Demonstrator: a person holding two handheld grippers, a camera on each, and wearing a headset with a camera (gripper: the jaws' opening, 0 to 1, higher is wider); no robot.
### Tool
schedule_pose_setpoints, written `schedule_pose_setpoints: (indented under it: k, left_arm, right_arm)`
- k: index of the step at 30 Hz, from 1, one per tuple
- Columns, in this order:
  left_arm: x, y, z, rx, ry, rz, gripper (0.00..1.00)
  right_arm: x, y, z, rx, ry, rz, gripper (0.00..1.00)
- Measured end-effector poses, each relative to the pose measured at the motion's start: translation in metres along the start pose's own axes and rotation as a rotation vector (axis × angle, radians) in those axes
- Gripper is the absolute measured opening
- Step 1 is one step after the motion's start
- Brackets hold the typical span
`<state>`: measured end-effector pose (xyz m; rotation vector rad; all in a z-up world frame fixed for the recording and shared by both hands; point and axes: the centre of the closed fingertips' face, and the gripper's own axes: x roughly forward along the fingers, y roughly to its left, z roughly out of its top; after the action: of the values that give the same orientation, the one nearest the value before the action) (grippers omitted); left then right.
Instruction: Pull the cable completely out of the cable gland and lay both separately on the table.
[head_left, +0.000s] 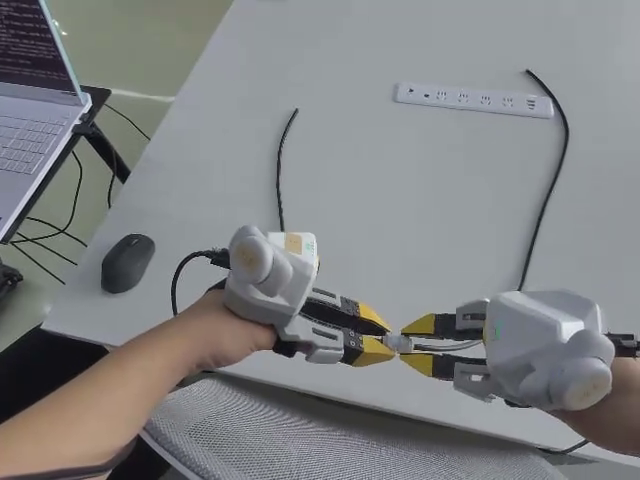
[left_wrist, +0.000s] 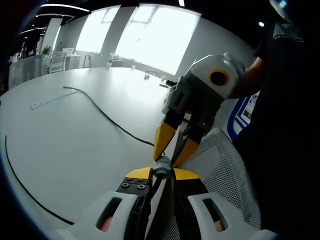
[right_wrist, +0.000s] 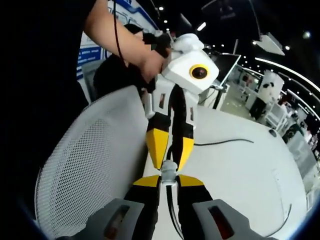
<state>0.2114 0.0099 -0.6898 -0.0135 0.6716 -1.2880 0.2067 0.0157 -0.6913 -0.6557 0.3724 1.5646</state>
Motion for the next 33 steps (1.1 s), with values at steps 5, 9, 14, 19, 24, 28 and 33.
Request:
schedule_pose_setpoints:
  k: [5,9,14,19,24,28,33]
  left_arm:
    - [0.002,0.001,0.001,0.015,0.001,0.0,0.15]
    - [0.002,0.001,0.003,0.027,0.003,-0.003,0.15]
    - [0.0,0.001,0.007,0.051,-0.004,-0.001,0.15]
    - [-0.002,-0.001,0.008,0.123,0.002,0.002,0.15]
    - [-0.001,-0.001,0.006,0.149,0.009,-0.003,0.15]
    - [-0.002,-0.002,0.006,0.157,0.01,-0.003,0.15]
    - [-0.003,-0.002,0.006,0.161,0.015,-0.004,0.15]
  right_arm:
    - [-0.001,-0.001,-0.002,0.138,-0.01,0.022,0.08]
    - [-0.003,-0.005,-0.003,0.244,-0.041,0.046,0.17]
    - [-0.012,-0.01,-0.006,0.495,-0.09,0.137,0.22]
    - [-0.017,-0.021,-0.004,0.765,-0.173,0.234,0.19]
    - [-0.014,-0.012,0.004,0.852,-0.207,0.362,0.19]
    - [-0.009,-0.007,0.005,0.877,-0.205,0.408,0.18]
    - [-0.006,0.004,0.006,0.873,-0.18,0.464,0.15]
